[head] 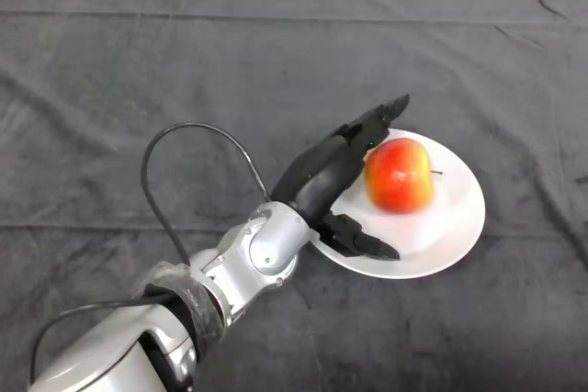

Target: Move the apple to the plate

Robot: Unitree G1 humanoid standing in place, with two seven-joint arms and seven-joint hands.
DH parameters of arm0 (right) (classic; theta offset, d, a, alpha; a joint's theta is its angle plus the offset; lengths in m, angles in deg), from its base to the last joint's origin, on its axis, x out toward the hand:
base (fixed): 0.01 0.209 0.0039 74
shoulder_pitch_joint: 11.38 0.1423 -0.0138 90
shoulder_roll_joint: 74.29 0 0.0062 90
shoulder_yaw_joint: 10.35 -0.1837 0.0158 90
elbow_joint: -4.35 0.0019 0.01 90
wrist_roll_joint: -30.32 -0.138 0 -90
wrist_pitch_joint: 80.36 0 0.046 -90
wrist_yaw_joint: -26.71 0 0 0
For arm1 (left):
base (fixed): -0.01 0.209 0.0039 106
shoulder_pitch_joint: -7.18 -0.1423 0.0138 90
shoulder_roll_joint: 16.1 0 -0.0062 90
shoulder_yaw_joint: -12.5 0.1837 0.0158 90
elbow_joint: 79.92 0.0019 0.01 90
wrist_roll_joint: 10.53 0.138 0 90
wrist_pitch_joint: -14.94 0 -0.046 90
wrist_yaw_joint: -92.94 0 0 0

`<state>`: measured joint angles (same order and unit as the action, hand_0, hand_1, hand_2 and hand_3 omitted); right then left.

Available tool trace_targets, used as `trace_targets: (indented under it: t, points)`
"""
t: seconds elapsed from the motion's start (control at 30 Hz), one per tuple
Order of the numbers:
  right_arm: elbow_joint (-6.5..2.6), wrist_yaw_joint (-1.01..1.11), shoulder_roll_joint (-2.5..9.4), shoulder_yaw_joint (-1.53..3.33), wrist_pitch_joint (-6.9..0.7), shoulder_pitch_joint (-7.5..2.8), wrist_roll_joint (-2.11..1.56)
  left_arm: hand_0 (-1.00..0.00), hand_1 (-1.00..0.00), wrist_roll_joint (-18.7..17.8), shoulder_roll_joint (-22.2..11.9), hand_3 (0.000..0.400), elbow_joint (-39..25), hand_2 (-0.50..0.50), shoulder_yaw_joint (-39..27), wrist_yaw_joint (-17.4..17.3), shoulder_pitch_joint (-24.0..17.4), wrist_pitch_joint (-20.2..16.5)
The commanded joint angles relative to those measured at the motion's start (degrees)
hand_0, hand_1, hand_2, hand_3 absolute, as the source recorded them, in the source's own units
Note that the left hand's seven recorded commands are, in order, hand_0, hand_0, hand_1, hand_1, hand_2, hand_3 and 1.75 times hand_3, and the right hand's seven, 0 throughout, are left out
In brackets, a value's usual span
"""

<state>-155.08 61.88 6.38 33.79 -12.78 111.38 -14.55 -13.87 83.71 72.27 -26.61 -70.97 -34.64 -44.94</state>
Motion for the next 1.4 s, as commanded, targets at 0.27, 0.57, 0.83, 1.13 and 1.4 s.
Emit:
trace_targets:
  t: [0.27,0.57,0.83,1.13,1.4]
  points:
    - [0.11,-0.22,-0.57,-0.57,0.39,1.32,-0.82,0.00,0.00,-3.0,-9.1,0.000,-6.1,0.00,-4.2,-1.0,-3.2,6.4]
    - [0.21,-0.26,-0.52,-0.56,0.40,1.28,-0.80,0.00,0.00,-7.7,-17.9,0.000,-13.6,0.00,-14.1,-2.4,-9.8,11.0]
    - [0.37,-0.32,-0.45,-0.53,0.41,1.23,-0.78,0.00,0.00,-11.7,-23.4,0.000,-19.7,0.00,-22.8,-1.9,-16.6,13.3]
    - [0.58,-0.42,-0.37,-0.50,0.41,1.16,-0.76,0.00,0.00,-15.8,-28.7,0.000,-27.2,0.00,-32.2,-1.3,-26.6,15.5]
    - [0.74,-0.50,-0.31,-0.47,0.40,1.10,-0.76,0.00,0.00,-22.6,-33.3,0.000,-32.3,0.00,-41.8,-3.6,-38.0,19.9]
